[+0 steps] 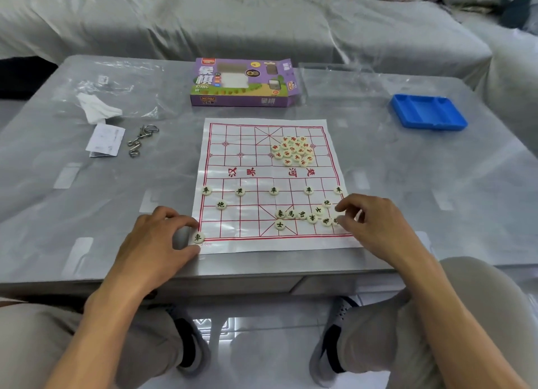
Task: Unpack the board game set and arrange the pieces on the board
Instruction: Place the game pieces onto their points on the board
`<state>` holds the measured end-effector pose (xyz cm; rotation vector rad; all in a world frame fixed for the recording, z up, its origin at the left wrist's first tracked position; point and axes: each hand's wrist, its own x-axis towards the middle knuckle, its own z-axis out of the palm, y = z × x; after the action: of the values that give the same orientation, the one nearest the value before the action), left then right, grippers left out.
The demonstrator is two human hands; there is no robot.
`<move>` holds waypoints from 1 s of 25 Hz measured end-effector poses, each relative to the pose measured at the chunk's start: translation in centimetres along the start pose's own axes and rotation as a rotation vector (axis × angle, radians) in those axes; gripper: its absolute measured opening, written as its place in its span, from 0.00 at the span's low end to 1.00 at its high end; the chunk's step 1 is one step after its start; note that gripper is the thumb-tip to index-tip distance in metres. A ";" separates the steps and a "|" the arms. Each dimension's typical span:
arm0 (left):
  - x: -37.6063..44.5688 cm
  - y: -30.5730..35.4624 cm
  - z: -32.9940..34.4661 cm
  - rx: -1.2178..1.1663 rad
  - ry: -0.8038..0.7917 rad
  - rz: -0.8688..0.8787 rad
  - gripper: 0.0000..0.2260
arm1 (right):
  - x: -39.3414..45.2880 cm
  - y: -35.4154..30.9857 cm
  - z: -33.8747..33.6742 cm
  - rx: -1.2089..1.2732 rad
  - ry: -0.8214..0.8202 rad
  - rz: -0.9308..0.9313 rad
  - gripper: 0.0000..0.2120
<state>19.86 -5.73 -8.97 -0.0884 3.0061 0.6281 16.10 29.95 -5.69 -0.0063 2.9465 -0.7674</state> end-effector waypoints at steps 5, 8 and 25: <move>0.0 -0.1 0.1 -0.001 0.000 -0.006 0.16 | 0.1 0.3 0.6 -0.112 -0.089 0.004 0.19; 0.1 -0.1 0.1 0.002 -0.003 -0.007 0.17 | 0.3 0.2 1.3 -0.151 -0.097 0.011 0.18; 0.0 -0.1 0.0 0.016 -0.006 -0.013 0.18 | 0.7 0.3 2.2 -0.051 -0.004 -0.040 0.13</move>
<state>19.87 -5.81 -9.03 -0.1053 3.0021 0.6021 15.59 29.15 -7.78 -0.0706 2.9696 -0.6961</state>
